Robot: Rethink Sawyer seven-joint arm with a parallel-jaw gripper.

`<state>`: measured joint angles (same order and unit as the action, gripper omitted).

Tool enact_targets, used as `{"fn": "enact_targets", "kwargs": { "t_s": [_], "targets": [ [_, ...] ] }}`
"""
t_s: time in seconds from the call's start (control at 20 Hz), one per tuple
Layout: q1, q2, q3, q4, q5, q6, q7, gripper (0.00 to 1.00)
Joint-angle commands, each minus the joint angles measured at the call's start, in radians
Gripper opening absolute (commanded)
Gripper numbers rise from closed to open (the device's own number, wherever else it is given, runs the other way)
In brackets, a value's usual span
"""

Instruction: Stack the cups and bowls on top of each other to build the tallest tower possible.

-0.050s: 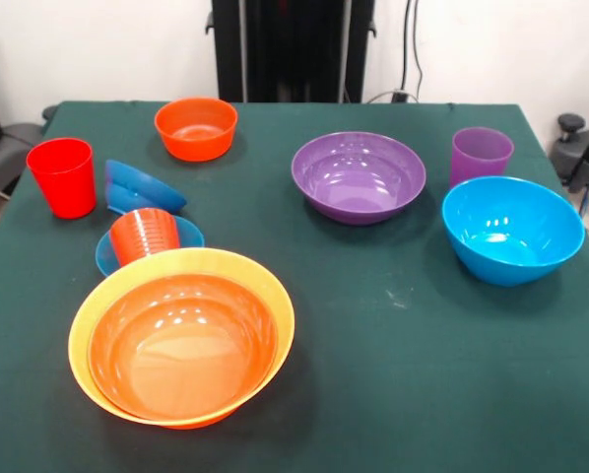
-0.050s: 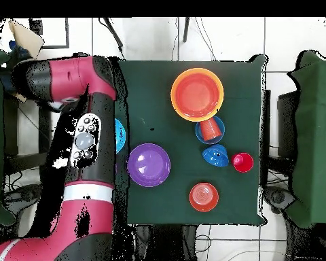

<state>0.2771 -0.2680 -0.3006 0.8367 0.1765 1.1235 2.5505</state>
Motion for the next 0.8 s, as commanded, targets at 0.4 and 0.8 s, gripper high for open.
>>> {"fn": "enact_targets", "kwargs": {
  "t_s": [0.4,0.8],
  "targets": [
    [0.051,0.031,-0.026,0.197,-0.080,-0.226,0.132,1.00],
    [0.052,0.071,-0.046,0.181,-0.088,-0.246,0.093,1.00]
  ]
}}
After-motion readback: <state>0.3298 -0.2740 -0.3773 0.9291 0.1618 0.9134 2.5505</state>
